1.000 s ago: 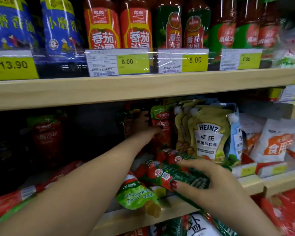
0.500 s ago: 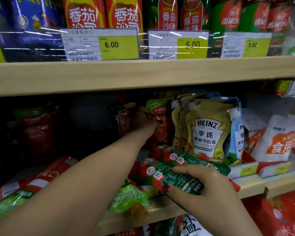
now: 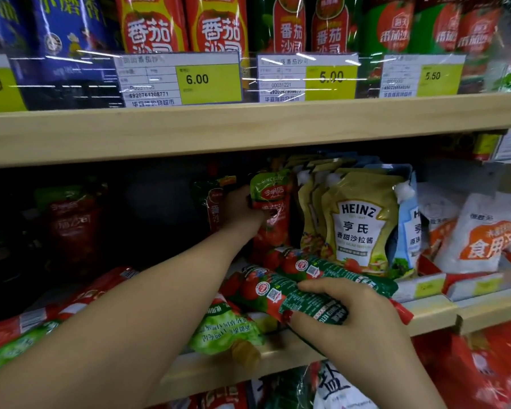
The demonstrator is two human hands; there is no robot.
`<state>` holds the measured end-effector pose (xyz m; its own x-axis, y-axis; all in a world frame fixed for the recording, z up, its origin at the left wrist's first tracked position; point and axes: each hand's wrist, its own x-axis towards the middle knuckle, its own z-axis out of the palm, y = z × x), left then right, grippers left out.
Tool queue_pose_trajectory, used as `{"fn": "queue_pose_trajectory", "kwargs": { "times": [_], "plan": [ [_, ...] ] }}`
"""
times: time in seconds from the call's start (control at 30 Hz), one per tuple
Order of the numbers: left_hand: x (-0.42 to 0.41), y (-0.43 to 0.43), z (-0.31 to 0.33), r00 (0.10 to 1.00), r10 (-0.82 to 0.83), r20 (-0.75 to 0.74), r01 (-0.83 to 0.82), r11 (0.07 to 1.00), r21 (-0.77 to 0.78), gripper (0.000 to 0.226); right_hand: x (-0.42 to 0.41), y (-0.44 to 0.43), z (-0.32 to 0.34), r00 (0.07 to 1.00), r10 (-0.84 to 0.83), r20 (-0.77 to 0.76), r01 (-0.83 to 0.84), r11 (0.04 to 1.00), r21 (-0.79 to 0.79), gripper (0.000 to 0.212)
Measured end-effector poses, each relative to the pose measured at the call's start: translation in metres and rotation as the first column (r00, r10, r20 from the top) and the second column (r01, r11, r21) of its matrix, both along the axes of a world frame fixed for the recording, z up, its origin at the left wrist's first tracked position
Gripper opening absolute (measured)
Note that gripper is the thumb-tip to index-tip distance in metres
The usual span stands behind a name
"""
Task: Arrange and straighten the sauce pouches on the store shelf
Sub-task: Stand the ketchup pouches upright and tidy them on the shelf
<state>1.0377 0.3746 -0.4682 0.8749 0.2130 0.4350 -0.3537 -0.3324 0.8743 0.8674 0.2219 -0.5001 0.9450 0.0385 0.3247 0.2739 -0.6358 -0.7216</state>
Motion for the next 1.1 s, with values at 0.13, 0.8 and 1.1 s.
{"fn": "queue_pose_trajectory", "kwargs": {
  "times": [0.13,0.8,1.1],
  "plan": [
    [-0.013,0.013,0.007,0.999,-0.042,-0.019,0.040,0.996,-0.078,0.046,-0.001,0.002,-0.001,0.999,-0.031,-0.004,0.031,0.999,0.006,0.041],
    [-0.090,0.082,0.046,0.985,-0.170,0.022,0.170,0.986,0.003,0.041,-0.006,0.040,0.036,0.961,0.037,0.275,-0.034,0.999,-0.017,0.043],
    [-0.124,0.109,0.058,0.977,-0.205,0.056,0.208,0.977,-0.039,0.037,0.059,0.098,0.068,0.956,0.280,0.085,-0.293,0.904,0.311,0.054]
  ]
}}
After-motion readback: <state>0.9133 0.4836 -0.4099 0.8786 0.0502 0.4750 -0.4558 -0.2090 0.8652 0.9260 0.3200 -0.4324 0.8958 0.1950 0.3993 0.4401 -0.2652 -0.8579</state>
